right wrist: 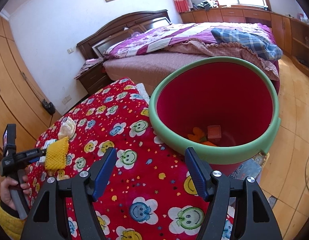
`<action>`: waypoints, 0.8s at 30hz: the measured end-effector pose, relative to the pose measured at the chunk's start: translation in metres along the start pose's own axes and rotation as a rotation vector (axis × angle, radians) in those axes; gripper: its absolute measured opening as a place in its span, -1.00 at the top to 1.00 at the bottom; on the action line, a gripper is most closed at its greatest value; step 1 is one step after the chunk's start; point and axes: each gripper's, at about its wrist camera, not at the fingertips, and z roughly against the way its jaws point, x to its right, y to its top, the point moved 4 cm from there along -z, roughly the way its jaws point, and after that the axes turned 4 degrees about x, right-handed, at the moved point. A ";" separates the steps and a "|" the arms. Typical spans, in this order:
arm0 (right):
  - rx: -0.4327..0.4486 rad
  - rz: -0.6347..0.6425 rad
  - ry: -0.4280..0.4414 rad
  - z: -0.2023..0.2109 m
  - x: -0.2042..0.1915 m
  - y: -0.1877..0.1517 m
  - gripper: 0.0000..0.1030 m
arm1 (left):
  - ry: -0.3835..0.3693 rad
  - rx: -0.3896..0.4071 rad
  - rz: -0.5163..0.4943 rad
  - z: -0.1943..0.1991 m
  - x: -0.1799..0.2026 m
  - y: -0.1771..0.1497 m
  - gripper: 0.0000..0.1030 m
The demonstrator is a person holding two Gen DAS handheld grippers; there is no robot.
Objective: Collect trash
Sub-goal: 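Grasp the white printed medicine box with the left gripper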
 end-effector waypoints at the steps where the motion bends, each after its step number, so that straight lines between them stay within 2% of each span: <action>1: -0.003 0.004 0.000 -0.001 -0.002 0.000 -0.40 | -0.008 0.003 0.002 -0.001 0.000 0.000 -0.16; 6: -0.014 0.017 0.007 -0.004 -0.008 -0.003 -0.40 | -0.021 -0.024 0.020 -0.013 -0.001 0.000 -0.17; 10: -0.029 0.026 0.011 -0.008 -0.014 -0.006 -0.40 | -0.062 -0.006 0.032 -0.013 0.003 -0.002 -0.17; 12: -0.036 0.037 0.018 -0.009 -0.020 -0.007 -0.40 | -0.076 0.011 0.021 -0.012 0.004 -0.003 -0.02; 21: -0.047 0.131 0.074 -0.017 -0.063 -0.009 -0.40 | -0.101 0.073 0.009 0.019 -0.015 -0.009 0.01; 24: -0.060 0.147 0.115 -0.024 -0.083 -0.008 -0.40 | -0.074 0.095 -0.005 0.033 -0.027 -0.012 0.01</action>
